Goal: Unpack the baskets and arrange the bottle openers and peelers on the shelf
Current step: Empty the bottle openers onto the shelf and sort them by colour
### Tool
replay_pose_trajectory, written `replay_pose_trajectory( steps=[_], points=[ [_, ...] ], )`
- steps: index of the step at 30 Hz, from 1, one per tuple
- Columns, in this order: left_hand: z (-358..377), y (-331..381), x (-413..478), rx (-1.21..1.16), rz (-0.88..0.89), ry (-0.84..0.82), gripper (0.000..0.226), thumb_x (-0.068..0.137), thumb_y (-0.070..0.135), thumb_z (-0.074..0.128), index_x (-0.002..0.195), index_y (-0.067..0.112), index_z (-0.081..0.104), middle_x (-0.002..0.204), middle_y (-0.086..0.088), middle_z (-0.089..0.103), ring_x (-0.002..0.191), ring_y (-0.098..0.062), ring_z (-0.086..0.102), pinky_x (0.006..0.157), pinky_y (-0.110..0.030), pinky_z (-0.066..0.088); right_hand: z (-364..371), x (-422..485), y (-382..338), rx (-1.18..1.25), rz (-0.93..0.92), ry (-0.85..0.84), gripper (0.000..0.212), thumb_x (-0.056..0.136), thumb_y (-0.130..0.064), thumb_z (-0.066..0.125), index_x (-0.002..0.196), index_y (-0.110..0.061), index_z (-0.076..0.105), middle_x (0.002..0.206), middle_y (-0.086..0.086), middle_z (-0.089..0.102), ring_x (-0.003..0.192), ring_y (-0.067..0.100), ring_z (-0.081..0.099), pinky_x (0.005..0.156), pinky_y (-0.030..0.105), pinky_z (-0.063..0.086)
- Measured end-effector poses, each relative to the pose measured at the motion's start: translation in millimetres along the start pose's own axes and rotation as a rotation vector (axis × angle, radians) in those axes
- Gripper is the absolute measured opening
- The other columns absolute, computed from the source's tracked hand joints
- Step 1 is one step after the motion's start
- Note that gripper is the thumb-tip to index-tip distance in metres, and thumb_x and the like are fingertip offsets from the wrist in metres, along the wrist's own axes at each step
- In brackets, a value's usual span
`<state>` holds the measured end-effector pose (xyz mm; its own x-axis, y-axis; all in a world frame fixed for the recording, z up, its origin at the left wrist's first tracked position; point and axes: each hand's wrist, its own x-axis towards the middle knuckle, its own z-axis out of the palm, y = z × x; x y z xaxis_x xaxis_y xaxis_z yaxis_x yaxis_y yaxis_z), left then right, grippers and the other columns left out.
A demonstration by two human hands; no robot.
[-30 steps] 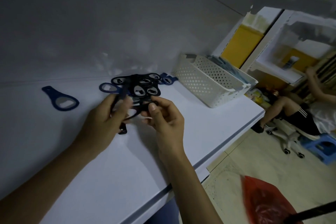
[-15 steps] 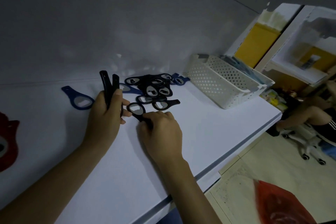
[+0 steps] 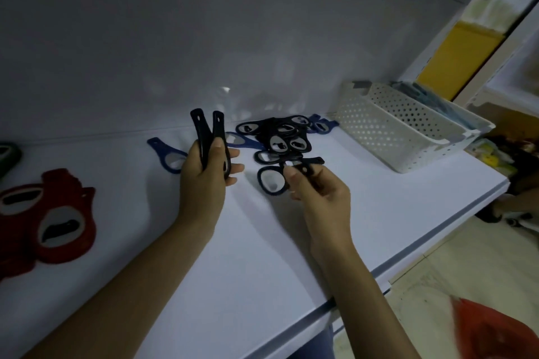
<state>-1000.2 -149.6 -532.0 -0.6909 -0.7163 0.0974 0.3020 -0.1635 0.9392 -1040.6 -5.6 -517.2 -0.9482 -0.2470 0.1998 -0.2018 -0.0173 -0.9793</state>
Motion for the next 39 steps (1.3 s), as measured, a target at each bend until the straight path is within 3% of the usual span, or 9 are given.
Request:
replay_pose_trajectory(
  steps=[5,8,13,15,23,29,33,36,39],
  points=[
    [1.3,0.8,-6.8,0.129,-0.001,-0.297,0.024,0.087,0.052,0.055,0.097,0.032,0.063,0.087,0.006,0.073,0.079,-0.014,0.071,0.063,-0.031,0.057,12.6,14.6,-9.2,0.218,0.021,-0.140,0.012,0.078,-0.014,0.074,0.076,-0.007,0.065,0.065,0.005,0.062,0.057,0.012,0.056,0.056,0.022,0.047],
    [1.4,-0.4,-9.1,0.214,0.047,-0.362,0.014,0.088,0.028,0.064,0.102,0.028,0.063,0.082,0.006,0.073,0.063,-0.018,0.070,0.053,-0.025,0.054,27.2,32.3,-9.5,0.085,-0.042,-0.134,0.018,0.082,-0.013,0.073,0.087,0.001,0.064,0.066,0.006,0.063,0.058,0.013,0.060,0.054,0.023,0.049],
    [-0.3,0.1,-5.6,0.151,-0.003,-0.200,0.013,0.093,0.012,0.055,0.091,0.023,0.060,0.074,0.005,0.072,0.056,-0.015,0.068,0.046,-0.019,0.049,12.4,57.3,17.6,-1.007,-0.125,0.098,0.042,0.088,-0.054,0.055,0.107,-0.018,0.059,0.106,0.003,0.062,0.100,0.023,0.056,0.085,0.038,0.045],
    [0.7,0.9,-5.9,0.130,-0.011,-0.193,0.014,0.094,0.012,0.053,0.092,0.024,0.059,0.076,0.006,0.073,0.059,-0.013,0.069,0.049,-0.018,0.050,3.5,57.2,26.7,-1.171,-0.016,0.056,0.053,0.086,-0.058,0.054,0.119,-0.017,0.057,0.119,0.006,0.056,0.113,0.028,0.050,0.094,0.038,0.037],
    [1.7,3.6,-2.9,0.043,-0.077,-0.142,0.013,0.097,0.027,0.050,0.091,0.022,0.060,0.069,0.003,0.068,0.052,-0.010,0.063,0.046,-0.017,0.047,9.3,48.7,19.3,-1.282,-0.243,0.046,0.022,0.094,-0.026,0.044,0.084,-0.014,0.060,0.088,0.005,0.065,0.066,0.022,0.045,0.058,0.029,0.031],
    [1.2,6.4,-0.5,-0.043,-0.182,-0.154,0.026,0.098,0.038,0.042,0.095,0.021,0.061,0.069,0.002,0.071,0.055,-0.015,0.067,0.046,-0.019,0.048,17.5,35.5,8.4,-0.617,-0.651,0.268,0.019,0.095,-0.013,0.054,0.091,0.000,0.067,0.086,0.009,0.066,0.074,0.020,0.060,0.065,0.021,0.041],
    [0.1,8.0,3.1,-0.080,-0.247,-0.213,0.039,0.089,0.054,0.044,0.094,0.023,0.066,0.085,-0.002,0.074,0.073,-0.015,0.072,0.057,-0.025,0.055,35.3,23.0,9.5,-0.534,-0.843,-0.036,0.018,0.091,-0.016,0.060,0.095,-0.003,0.071,0.096,0.006,0.071,0.089,0.016,0.064,0.078,0.025,0.051],
    [-5.6,9.9,7.0,-0.213,-0.329,-0.142,0.029,0.096,0.037,0.047,0.098,0.013,0.063,0.086,-0.007,0.072,0.074,-0.014,0.071,0.060,-0.027,0.055,42.0,20.2,13.6,-0.468,-0.726,-0.178,0.026,0.091,-0.028,0.056,0.086,-0.010,0.075,0.086,-0.001,0.073,0.086,0.016,0.065,0.078,0.035,0.051],
    [-9.0,13.1,7.7,-0.267,-0.375,-0.147,0.027,0.097,0.022,0.040,0.095,0.006,0.062,0.079,-0.010,0.073,0.063,-0.016,0.069,0.052,-0.022,0.053,38.8,27.2,12.1,-0.347,-0.457,-0.023,0.023,0.092,-0.029,0.053,0.089,-0.016,0.071,0.086,-0.010,0.069,0.087,0.012,0.061,0.073,0.038,0.051]
  ],
)
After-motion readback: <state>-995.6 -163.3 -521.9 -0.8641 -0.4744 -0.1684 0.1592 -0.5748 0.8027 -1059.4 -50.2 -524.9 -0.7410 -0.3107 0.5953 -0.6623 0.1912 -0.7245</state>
